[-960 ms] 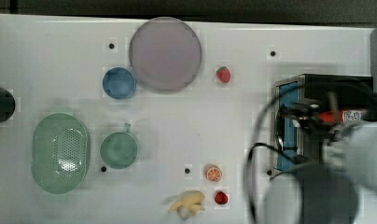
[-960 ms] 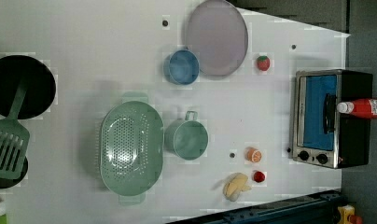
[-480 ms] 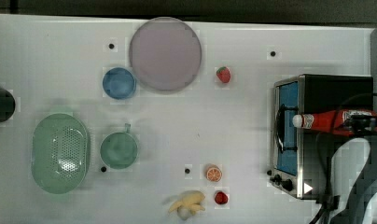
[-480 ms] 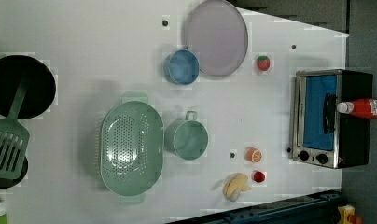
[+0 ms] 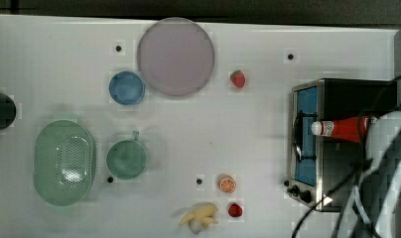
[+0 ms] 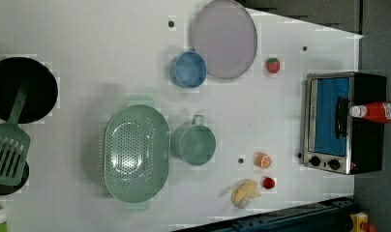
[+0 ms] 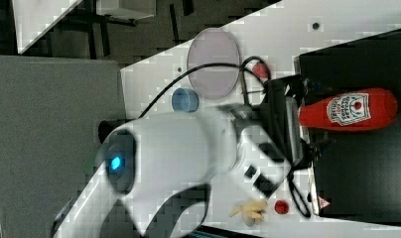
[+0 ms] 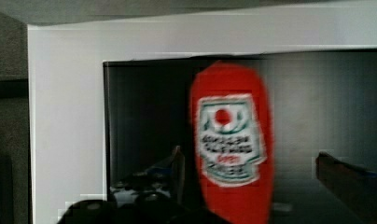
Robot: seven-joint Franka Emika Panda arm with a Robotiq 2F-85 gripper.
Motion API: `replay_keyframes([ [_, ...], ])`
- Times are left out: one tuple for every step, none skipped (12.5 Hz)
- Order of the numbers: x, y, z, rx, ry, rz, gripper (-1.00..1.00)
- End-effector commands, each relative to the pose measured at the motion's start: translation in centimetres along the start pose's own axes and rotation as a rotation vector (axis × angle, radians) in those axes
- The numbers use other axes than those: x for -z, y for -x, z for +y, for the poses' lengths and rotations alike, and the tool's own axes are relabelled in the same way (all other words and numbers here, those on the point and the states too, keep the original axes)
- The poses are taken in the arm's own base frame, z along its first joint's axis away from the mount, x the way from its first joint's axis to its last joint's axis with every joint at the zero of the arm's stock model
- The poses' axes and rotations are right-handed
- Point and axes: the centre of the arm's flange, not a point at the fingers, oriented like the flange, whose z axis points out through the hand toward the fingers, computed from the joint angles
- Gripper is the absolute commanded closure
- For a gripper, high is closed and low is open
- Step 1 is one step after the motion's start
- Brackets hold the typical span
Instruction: Pick Ketchup from oven and place it on table.
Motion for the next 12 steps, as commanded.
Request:
replay_keyframes([
  [-4.3,0.5,-0.1,-0.017,0.039,-0.014,-1.00],
  [-5.1,0.4,-0.2,-0.017,0.047,-0.009,-1.00],
  [-5.6,0.3,-0.4,-0.017,0.038,0.006,-1.00],
  [-6.2,0.3,-0.6,-0.018,0.032,0.014,-1.00],
  [-6.7,0.3,-0.7,-0.029,0.020,0.016,-1.00],
  [-7.3,0.3,-0.5,-0.034,0.035,0.005,-1.00],
  [-7.8,0.4,-0.4,-0.043,0.037,-0.004,-1.00],
  [-8.5,0.4,-0.2,-0.053,0.043,-0.016,-1.00],
  [-8.9,0.3,-0.2,-0.065,0.036,-0.020,-0.92],
  [-8.9,0.3,-0.2,-0.070,0.030,-0.024,-0.68],
  [-9.2,0.2,0.1,-0.074,0.036,-0.027,-0.43],
  [-8.9,0.4,-0.1,-0.071,0.029,-0.027,-0.27],
])
